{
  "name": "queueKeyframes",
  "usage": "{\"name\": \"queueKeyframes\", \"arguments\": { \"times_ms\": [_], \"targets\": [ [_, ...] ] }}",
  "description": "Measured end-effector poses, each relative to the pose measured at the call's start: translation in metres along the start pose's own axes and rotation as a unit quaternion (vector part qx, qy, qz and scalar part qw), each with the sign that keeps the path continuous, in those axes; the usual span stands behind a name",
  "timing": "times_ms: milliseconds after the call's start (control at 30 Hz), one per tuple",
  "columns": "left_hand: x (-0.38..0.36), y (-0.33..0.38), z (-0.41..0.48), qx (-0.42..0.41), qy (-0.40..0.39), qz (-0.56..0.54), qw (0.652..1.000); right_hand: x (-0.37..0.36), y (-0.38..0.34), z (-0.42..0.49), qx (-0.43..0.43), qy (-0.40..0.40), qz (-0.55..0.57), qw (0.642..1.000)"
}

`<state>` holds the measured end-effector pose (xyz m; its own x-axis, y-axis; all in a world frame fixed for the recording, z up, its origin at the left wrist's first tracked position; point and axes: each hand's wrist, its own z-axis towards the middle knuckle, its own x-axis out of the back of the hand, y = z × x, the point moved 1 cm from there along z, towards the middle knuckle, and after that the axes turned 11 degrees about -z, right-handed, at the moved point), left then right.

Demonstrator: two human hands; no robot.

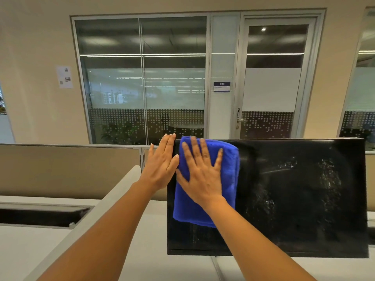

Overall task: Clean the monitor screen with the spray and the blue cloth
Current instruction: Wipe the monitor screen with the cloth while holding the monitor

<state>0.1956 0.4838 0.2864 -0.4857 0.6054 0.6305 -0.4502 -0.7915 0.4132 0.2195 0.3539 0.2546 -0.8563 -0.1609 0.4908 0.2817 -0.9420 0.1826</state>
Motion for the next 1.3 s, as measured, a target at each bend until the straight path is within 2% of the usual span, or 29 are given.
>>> {"name": "queueKeyframes", "arguments": {
  "times_ms": [133, 333, 500, 600, 800, 933, 1033, 1167, 1300],
  "targets": [
    [0.002, 0.0, 0.001, 0.002, 0.001, 0.01, 1.0, -0.001, -0.009, 0.004, 0.064, -0.007, -0.02, 0.998],
    [0.0, 0.007, 0.002, 0.006, 0.017, 0.064, 0.998, 0.001, 0.035, -0.002, 0.109, -0.002, -0.048, 0.993],
    [-0.004, 0.021, 0.004, 0.013, 0.079, 0.168, 0.983, 0.003, 0.096, -0.011, 0.053, -0.002, -0.063, 0.997],
    [-0.02, 0.04, 0.005, -0.017, 0.072, 0.202, 0.977, 0.006, 0.134, -0.021, 0.024, -0.005, -0.066, 0.998],
    [-0.061, 0.086, 0.028, -0.069, 0.043, 0.192, 0.978, 0.014, 0.2, -0.047, -0.093, -0.022, -0.065, 0.993],
    [-0.081, 0.104, 0.038, -0.066, 0.027, 0.173, 0.982, 0.016, 0.23, -0.058, -0.177, -0.031, -0.036, 0.983],
    [-0.083, 0.109, 0.039, -0.056, 0.045, 0.153, 0.986, 0.015, 0.227, -0.058, -0.211, -0.032, -0.016, 0.977],
    [-0.081, 0.111, 0.04, -0.047, 0.051, 0.137, 0.988, 0.013, 0.201, -0.048, -0.222, -0.033, 0.019, 0.974],
    [-0.084, 0.112, 0.039, -0.038, 0.051, 0.135, 0.989, 0.013, 0.168, -0.039, -0.136, -0.02, 0.014, 0.99]
  ]
}}
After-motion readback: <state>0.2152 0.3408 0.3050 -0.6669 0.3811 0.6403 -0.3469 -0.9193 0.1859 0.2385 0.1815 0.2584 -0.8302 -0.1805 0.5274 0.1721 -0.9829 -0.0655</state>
